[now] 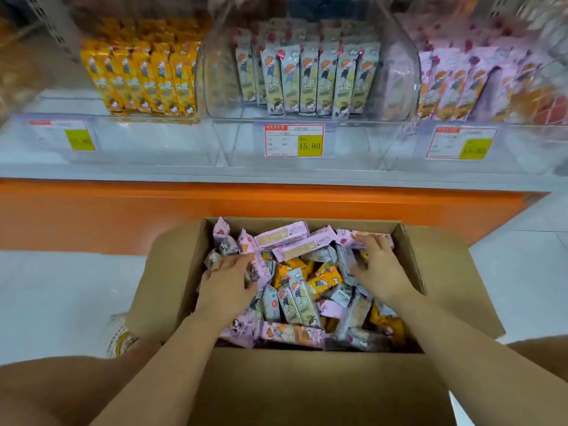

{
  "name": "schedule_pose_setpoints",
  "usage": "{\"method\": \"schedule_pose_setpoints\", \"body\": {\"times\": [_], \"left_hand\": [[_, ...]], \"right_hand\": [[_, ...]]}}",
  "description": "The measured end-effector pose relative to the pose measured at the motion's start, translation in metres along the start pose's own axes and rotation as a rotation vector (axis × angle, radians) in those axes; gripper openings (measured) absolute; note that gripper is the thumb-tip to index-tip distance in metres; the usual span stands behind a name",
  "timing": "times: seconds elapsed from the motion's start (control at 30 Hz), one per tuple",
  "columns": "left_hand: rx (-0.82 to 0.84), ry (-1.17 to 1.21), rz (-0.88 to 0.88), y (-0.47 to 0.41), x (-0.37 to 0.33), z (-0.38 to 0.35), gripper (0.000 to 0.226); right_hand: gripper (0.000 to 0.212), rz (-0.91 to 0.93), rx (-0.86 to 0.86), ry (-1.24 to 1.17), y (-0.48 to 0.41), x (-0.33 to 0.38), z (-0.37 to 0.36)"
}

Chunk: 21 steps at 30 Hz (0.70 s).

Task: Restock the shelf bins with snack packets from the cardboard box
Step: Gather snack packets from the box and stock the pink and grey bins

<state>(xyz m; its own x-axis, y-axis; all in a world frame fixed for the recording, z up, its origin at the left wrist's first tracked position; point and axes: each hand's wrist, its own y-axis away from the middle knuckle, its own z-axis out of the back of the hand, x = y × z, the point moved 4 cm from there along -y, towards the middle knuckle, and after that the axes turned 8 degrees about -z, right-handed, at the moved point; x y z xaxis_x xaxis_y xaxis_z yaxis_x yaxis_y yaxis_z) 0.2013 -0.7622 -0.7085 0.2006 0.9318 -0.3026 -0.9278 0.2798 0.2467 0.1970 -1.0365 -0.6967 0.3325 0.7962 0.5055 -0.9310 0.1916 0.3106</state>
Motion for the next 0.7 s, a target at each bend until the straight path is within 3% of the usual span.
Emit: {"method": "schedule_pose_setpoints", "body": {"times": [0.17,0.3,0.43,0.7], "left_hand": [[0.023,0.143,0.109,-0.007,0.001,0.000,0.062],[0.067,0.138,0.157,-0.012,-0.003,-0.001,0.069],[0.008,0.097,0.138,-0.014,-0.013,-0.002,0.065],[-0.185,0.392,0.026,-0.014,-0.021,-0.005,0.042]], "right_hand": [[0.055,-0.113,-0.007,-0.093,-0.014,-0.005,-0.007],[0.053,-0.103,-0.066,0.145,-0.019,-0.006,-0.009],[0.044,-0.048,-0.091,0.389,-0.029,-0.001,0.004],[0.032,0.071,0.030,0.531,-0.019,0.018,0.000]]}}
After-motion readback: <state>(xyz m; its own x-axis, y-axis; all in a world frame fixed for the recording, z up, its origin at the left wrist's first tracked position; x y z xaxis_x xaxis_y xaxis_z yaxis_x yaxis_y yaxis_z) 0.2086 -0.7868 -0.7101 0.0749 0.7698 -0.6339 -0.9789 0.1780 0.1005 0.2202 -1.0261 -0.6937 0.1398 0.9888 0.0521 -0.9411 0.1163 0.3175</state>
